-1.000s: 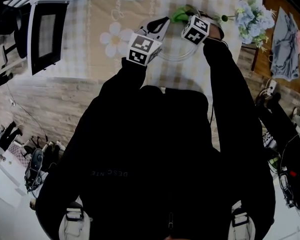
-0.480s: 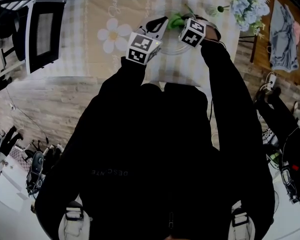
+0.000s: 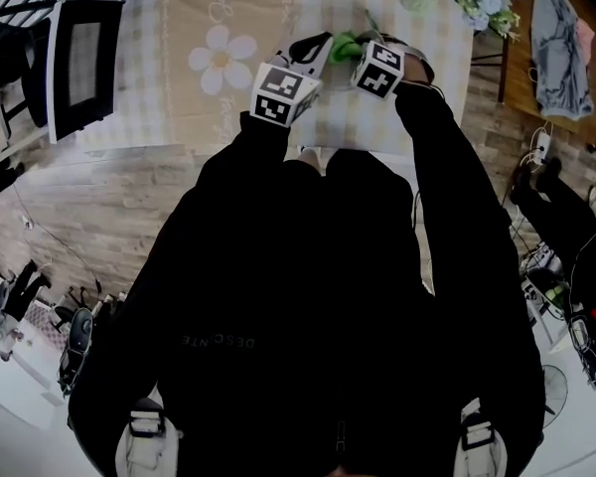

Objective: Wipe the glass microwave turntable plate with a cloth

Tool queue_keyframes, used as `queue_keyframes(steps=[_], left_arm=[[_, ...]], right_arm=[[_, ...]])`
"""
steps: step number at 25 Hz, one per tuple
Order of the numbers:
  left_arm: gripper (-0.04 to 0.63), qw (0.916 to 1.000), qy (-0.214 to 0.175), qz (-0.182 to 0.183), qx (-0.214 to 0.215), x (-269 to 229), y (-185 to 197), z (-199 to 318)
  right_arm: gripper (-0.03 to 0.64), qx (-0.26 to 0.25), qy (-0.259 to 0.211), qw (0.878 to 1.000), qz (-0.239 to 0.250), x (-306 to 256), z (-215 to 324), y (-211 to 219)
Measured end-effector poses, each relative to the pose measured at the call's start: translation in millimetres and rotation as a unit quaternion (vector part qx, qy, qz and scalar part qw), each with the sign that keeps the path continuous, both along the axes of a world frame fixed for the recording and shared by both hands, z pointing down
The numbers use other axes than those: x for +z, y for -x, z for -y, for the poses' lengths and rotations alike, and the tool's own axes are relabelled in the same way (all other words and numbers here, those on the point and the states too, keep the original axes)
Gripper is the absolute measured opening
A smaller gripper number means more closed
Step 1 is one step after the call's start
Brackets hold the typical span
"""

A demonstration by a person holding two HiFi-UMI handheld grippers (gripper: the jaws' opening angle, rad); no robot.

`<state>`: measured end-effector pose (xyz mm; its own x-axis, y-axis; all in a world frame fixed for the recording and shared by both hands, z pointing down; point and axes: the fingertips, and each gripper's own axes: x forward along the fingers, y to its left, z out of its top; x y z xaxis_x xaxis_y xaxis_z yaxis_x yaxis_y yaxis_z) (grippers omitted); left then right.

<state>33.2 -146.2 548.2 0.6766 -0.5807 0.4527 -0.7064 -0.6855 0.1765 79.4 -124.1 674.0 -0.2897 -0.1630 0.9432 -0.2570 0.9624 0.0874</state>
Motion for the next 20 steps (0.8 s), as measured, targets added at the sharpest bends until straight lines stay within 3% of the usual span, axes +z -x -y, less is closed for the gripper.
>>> queue_keyframes(steps=[20], left_arm=[[0.021,0.9999,0.003,0.001,0.012,-1.4,1.5,-42.9]], right_arm=[[0.127,0.004,0.029,1.000,0.010,0.0,-79.9,3.3]])
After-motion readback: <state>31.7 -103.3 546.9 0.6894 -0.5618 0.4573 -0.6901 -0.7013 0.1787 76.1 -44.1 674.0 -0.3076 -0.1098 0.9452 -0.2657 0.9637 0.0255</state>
